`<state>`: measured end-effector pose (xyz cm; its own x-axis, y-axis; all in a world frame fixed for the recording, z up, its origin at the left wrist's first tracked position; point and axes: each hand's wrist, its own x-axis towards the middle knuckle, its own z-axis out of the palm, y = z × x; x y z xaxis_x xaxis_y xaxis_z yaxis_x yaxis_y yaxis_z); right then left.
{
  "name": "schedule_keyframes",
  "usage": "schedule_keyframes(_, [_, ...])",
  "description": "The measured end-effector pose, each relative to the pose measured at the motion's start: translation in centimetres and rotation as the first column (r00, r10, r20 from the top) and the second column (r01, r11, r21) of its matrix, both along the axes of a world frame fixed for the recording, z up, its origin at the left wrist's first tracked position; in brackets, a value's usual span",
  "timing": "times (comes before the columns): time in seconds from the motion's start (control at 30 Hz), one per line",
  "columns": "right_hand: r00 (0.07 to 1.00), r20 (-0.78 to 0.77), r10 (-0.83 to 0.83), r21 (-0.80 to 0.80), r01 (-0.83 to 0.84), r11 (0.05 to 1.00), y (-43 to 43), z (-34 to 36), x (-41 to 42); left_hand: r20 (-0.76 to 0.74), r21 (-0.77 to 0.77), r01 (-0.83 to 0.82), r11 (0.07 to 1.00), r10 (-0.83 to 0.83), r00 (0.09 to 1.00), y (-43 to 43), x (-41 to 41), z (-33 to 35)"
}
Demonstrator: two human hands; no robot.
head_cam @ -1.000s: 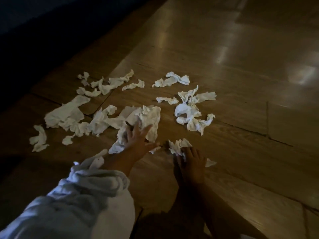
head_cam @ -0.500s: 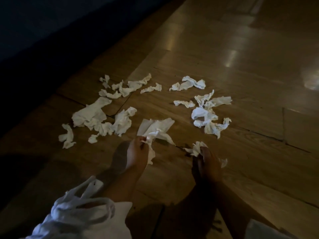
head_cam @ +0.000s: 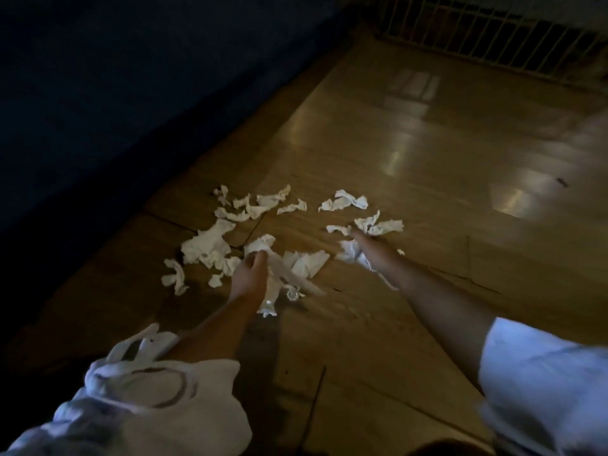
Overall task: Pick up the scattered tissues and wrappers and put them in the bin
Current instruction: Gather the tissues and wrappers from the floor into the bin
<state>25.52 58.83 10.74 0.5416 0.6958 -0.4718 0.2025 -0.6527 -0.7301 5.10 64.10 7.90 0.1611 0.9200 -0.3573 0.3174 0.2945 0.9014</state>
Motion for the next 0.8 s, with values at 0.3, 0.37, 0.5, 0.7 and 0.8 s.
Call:
schedule_keyframes(0.3, [0.996,-0.087,0.009,0.016,-0.007,1.000,3.9,-8.2,-1.6,-0.185,-0.021,0.011,1.000,-0.015,0.983,3.0,-1.9,-6.4])
schedule_keyframes(0.37, [0.976,-0.209,-0.058,-0.001,0.059,0.998,4.5,-11.2,-1.9,-0.198,-0.048,-0.052,0.997,0.041,0.979,3.0,-2.5,-8.6])
schedule_keyframes(0.5, [0.971,-0.233,0.054,0.026,-0.049,0.998,6.3,-16.4,-3.3,-0.233,-0.103,-0.072,0.992,0.046,0.971,4.0,-3.9,-12.2])
schedule_keyframes(0.7, [0.527,0.387,0.757,-0.296,-0.706,0.643,6.4,-21.5,-5.2,-0.232,-0.075,-0.079,0.994,0.060,0.971,7.3,-5.0,-13.9])
schedule_keyframes(0.8, [0.381,0.536,0.753,-0.142,-0.839,0.525,6.3,-22.2,-4.9,-0.221,-0.037,-0.089,0.995,0.079,0.972,9.6,-3.1,-14.2])
